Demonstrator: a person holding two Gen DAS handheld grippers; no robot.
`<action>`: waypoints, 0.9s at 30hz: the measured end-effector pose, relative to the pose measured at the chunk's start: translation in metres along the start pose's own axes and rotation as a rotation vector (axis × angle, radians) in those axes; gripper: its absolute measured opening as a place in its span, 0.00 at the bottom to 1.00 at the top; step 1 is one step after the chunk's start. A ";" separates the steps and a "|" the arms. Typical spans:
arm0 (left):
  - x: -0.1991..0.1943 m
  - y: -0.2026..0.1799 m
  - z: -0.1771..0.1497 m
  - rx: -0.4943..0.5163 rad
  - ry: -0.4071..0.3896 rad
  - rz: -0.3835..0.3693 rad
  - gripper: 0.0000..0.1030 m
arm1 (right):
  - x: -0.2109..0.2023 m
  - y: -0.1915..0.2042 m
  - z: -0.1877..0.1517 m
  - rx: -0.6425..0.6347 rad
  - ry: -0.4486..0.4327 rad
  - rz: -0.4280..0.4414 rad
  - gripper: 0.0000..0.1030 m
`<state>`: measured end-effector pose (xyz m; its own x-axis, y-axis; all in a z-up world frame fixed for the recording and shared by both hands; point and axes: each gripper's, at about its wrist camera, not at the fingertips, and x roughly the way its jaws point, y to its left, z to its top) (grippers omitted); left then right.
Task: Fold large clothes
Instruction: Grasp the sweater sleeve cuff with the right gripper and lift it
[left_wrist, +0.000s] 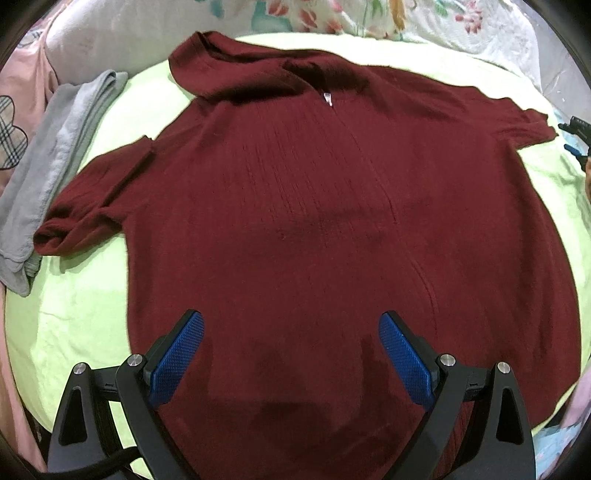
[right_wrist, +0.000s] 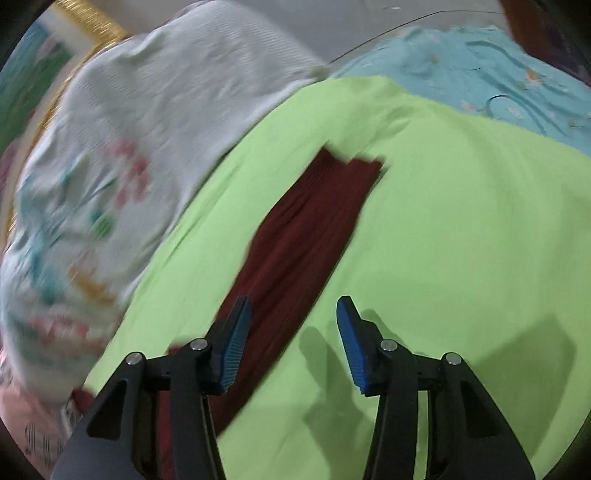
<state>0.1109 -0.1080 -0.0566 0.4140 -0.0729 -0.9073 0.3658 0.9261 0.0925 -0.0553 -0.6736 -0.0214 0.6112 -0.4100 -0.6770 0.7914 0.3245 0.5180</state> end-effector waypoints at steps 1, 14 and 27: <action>0.006 -0.001 0.002 -0.002 0.010 0.002 0.93 | 0.008 -0.008 0.010 0.020 -0.002 -0.004 0.48; 0.040 -0.014 0.024 -0.004 0.053 -0.007 0.93 | 0.057 -0.012 0.061 0.019 -0.013 0.000 0.05; 0.008 0.019 0.011 -0.073 -0.031 -0.023 0.93 | -0.006 0.177 -0.106 -0.257 0.236 0.461 0.05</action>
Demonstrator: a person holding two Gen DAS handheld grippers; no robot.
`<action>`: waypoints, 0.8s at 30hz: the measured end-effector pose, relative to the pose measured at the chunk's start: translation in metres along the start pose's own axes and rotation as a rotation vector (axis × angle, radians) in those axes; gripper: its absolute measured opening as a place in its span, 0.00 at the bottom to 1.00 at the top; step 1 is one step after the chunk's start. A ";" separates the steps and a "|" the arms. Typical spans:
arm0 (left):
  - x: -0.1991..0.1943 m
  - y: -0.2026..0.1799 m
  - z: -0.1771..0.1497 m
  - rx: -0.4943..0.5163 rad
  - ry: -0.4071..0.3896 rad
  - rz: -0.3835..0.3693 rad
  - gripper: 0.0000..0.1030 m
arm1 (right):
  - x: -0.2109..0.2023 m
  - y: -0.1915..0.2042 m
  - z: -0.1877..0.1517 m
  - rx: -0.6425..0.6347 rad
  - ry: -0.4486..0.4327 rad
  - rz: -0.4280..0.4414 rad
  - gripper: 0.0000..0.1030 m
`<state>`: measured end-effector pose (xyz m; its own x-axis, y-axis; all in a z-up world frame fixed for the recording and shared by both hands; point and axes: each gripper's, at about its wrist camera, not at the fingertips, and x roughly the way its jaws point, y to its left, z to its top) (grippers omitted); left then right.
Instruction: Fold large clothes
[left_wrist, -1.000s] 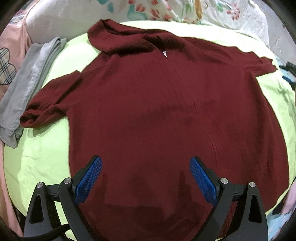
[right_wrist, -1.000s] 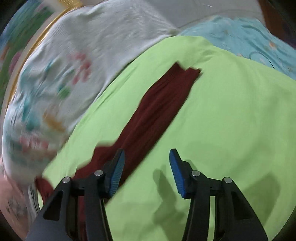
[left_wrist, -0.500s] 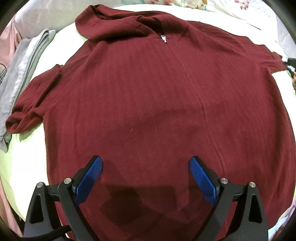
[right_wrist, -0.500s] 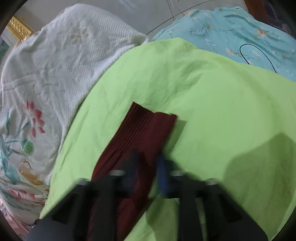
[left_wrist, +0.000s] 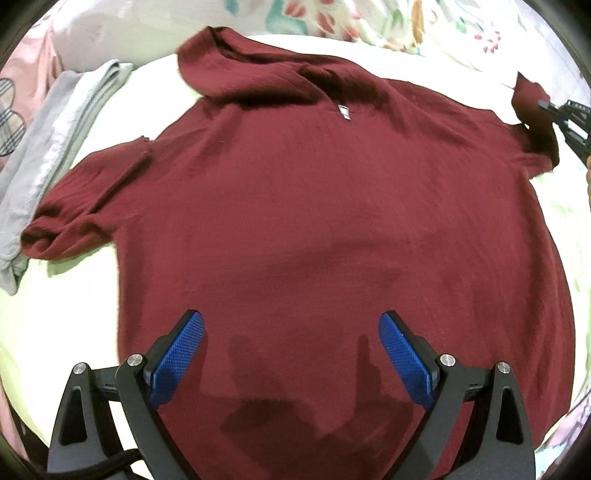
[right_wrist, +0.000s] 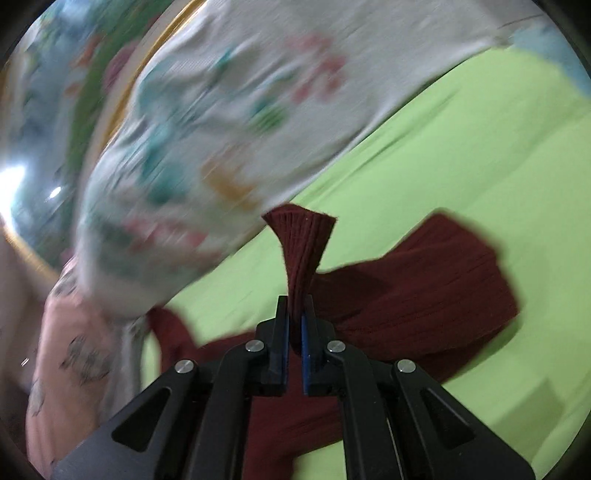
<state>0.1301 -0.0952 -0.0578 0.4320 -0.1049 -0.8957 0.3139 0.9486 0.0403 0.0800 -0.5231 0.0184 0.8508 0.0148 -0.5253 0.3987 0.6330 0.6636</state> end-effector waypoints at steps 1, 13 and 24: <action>0.000 0.001 -0.001 -0.007 -0.005 0.004 0.93 | 0.009 0.012 -0.010 -0.004 0.021 0.023 0.05; -0.004 0.070 -0.020 -0.138 -0.035 -0.018 0.93 | 0.156 0.169 -0.162 -0.017 0.358 0.338 0.05; -0.003 0.108 -0.018 -0.209 -0.064 -0.104 0.93 | 0.234 0.201 -0.237 -0.022 0.561 0.347 0.09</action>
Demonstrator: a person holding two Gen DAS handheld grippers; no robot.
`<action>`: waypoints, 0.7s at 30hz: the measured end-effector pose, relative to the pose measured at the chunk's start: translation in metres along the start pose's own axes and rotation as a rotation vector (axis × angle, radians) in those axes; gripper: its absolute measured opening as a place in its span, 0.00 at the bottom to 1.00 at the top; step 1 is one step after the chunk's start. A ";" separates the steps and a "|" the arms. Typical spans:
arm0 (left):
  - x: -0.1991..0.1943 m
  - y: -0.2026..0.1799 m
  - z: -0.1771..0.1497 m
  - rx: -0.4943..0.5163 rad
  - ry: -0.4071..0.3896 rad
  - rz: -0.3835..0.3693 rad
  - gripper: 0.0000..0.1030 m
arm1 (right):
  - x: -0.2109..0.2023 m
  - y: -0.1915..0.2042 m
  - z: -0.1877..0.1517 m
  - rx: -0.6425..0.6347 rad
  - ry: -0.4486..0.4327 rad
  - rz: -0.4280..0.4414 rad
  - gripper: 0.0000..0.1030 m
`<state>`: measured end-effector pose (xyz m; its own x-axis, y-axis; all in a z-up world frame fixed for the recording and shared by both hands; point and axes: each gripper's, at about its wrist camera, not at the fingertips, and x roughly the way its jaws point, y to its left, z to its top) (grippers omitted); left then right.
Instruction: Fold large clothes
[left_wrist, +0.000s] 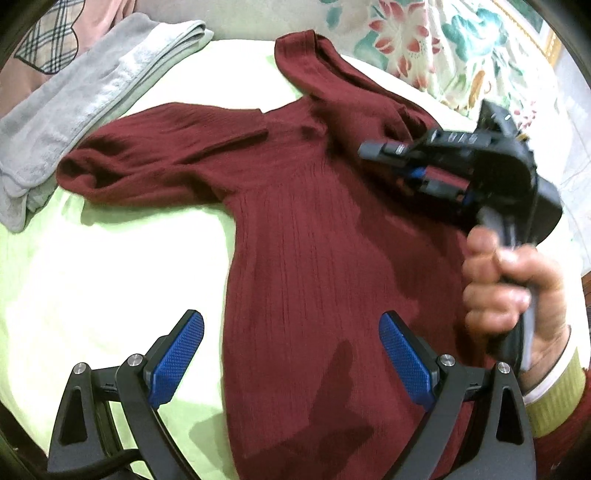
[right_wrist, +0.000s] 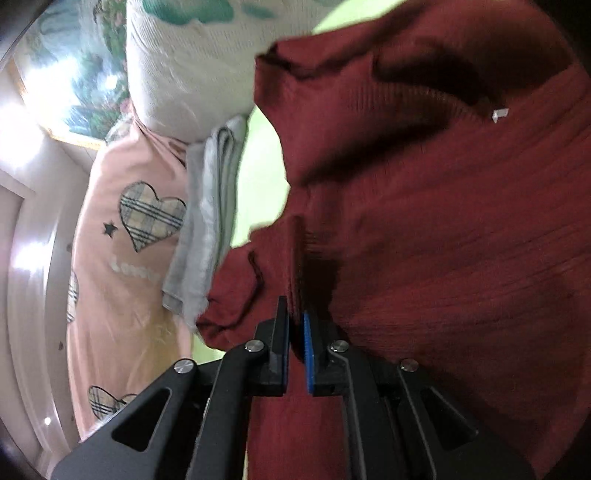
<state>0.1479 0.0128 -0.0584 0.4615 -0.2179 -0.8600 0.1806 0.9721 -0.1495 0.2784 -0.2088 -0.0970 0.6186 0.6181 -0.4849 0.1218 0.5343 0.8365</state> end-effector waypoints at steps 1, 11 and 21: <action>0.001 0.000 0.003 0.003 -0.005 -0.002 0.93 | 0.002 -0.003 -0.001 0.013 0.014 -0.007 0.12; 0.048 -0.020 0.083 -0.021 0.010 -0.145 0.93 | -0.081 0.009 -0.008 -0.056 -0.117 -0.007 0.28; 0.097 -0.018 0.119 -0.062 -0.004 -0.099 0.20 | -0.207 -0.034 -0.021 0.045 -0.365 -0.189 0.28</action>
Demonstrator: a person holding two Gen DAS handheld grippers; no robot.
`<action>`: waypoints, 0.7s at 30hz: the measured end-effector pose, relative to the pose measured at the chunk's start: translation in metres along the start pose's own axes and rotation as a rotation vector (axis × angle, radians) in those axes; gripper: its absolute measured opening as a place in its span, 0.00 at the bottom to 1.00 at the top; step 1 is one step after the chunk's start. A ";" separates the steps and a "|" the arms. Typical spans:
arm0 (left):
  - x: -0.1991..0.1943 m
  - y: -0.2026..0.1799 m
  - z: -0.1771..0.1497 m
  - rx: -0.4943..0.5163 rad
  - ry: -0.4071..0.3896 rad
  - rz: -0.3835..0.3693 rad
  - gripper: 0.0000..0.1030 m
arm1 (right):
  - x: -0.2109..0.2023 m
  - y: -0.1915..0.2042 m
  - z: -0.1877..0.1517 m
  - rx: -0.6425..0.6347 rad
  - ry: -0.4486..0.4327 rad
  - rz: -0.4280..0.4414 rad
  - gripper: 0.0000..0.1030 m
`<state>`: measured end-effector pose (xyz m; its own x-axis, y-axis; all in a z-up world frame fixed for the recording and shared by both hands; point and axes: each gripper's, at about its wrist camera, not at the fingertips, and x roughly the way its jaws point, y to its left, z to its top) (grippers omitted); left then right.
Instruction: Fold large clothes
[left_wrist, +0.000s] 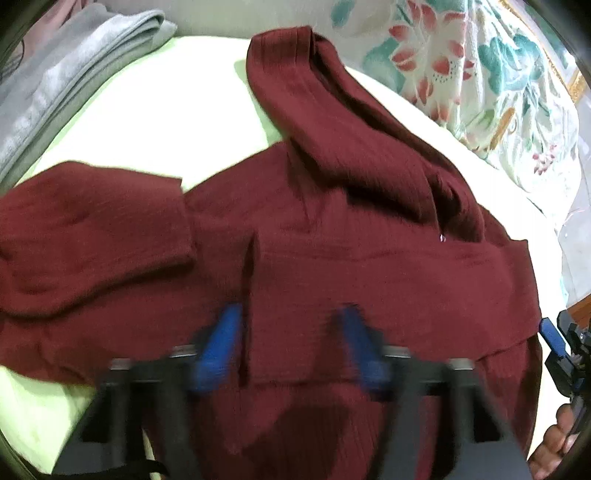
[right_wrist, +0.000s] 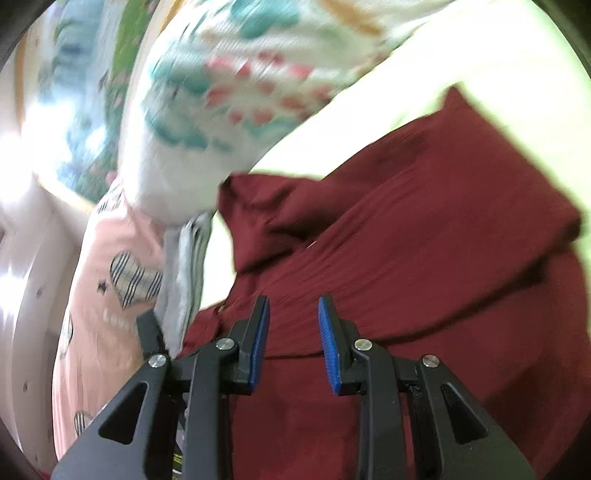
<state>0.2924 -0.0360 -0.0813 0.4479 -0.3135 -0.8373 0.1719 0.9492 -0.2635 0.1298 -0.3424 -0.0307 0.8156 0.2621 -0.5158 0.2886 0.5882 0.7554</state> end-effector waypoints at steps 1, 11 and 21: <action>-0.001 0.000 0.001 -0.003 -0.006 -0.010 0.09 | -0.008 -0.006 0.005 0.013 -0.024 -0.020 0.28; -0.039 0.037 -0.014 -0.029 -0.094 0.039 0.03 | -0.059 -0.052 0.064 0.046 -0.151 -0.286 0.47; -0.030 0.026 -0.016 -0.002 -0.063 0.039 0.03 | 0.018 -0.079 0.089 -0.108 0.080 -0.428 0.37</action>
<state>0.2699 -0.0013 -0.0706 0.5090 -0.2771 -0.8150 0.1510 0.9608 -0.2324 0.1666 -0.4524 -0.0631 0.5916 0.0334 -0.8055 0.5343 0.7319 0.4228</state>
